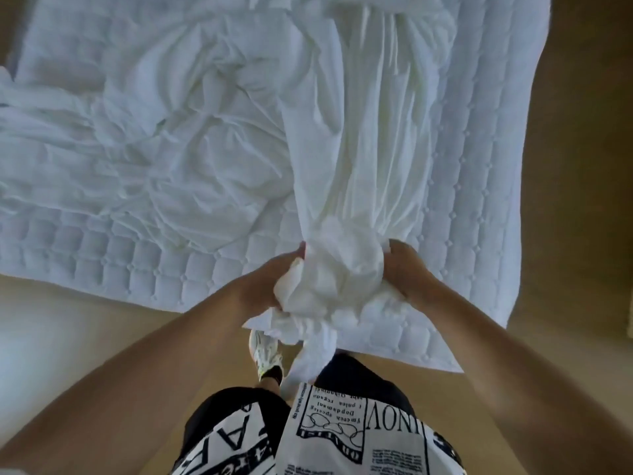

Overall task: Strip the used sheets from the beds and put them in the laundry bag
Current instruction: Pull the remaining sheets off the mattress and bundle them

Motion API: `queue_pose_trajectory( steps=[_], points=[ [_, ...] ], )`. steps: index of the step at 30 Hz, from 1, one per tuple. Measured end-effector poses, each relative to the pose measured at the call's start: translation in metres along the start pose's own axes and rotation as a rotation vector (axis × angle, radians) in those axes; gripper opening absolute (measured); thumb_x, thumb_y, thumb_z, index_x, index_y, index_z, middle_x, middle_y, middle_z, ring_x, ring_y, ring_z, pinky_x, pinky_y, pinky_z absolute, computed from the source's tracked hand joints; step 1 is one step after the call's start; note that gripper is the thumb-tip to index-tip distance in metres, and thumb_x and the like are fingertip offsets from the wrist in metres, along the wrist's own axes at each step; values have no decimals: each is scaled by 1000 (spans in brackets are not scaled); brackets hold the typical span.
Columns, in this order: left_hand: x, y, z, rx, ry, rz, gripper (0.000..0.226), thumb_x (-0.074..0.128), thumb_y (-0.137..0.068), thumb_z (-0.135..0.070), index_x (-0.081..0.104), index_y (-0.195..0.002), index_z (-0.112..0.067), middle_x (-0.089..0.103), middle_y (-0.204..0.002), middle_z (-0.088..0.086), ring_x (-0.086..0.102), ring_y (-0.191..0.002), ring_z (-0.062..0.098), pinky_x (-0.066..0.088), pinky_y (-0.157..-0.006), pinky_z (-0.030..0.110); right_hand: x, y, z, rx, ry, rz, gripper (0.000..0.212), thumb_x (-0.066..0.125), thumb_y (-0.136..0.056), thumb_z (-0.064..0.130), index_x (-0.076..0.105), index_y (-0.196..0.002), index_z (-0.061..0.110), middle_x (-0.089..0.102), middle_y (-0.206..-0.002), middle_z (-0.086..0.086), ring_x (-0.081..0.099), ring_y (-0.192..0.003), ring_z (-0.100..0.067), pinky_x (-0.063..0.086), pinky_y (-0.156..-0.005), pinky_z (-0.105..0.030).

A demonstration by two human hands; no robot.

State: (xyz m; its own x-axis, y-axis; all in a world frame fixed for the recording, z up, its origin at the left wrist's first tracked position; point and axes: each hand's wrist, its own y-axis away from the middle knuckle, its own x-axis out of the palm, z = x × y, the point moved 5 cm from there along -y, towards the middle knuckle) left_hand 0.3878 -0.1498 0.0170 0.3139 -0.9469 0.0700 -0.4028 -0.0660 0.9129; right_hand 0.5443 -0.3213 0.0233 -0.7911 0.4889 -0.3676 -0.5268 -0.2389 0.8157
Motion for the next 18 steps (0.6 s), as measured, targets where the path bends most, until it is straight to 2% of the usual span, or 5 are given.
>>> queue_pose_trajectory(
  steps=[3, 5, 11, 15, 18],
  points=[
    [-15, -6, -38, 84, 278, -182, 54, 59, -94, -65, 68, -126, -22, 74, -117, 12, 75, -94, 24, 61, -88, 38, -20, -15, 18, 9, -385, -220, 61, 68, -92, 38, 46, -148, 27, 62, -134, -5, 66, -105, -22, 57, -91, -39],
    [-17, -9, -56, 173, 232, -228, 66, 61, -89, -69, 50, -146, -38, 59, -141, -4, 61, -122, 21, 48, -106, 41, -21, -14, 29, -92, -477, -252, 71, 66, -95, 47, 34, -157, 36, 49, -152, 0, 55, -131, -21, 45, -111, -43],
    [26, -37, -77, 246, 58, -132, 63, 57, -97, -59, 37, -155, -42, 47, -144, -16, 44, -125, 7, 32, -104, 31, 29, 20, 12, -643, 567, -307, 98, 61, -91, 65, 2, -164, 35, 4, -173, -12, 2, -159, -32, 10, -126, -51],
    [34, -44, -63, 180, 172, -93, 37, 47, -103, -55, 58, -136, -43, 62, -133, -20, 57, -126, 8, 42, -108, 35, 55, -2, -16, -598, 957, -103, 133, 78, -78, 64, -23, -159, 34, -26, -165, -17, -26, -152, -46, -10, -122, -66],
    [14, -45, -38, 128, 185, -175, 36, 47, -105, -49, 59, -138, -42, 57, -141, -15, 50, -137, 16, 38, -117, 46, 63, -33, -13, -591, 1028, -88, 143, 85, -73, 56, -28, -158, 32, -30, -164, -16, -26, -150, -51, -5, -119, -73]
  ],
)
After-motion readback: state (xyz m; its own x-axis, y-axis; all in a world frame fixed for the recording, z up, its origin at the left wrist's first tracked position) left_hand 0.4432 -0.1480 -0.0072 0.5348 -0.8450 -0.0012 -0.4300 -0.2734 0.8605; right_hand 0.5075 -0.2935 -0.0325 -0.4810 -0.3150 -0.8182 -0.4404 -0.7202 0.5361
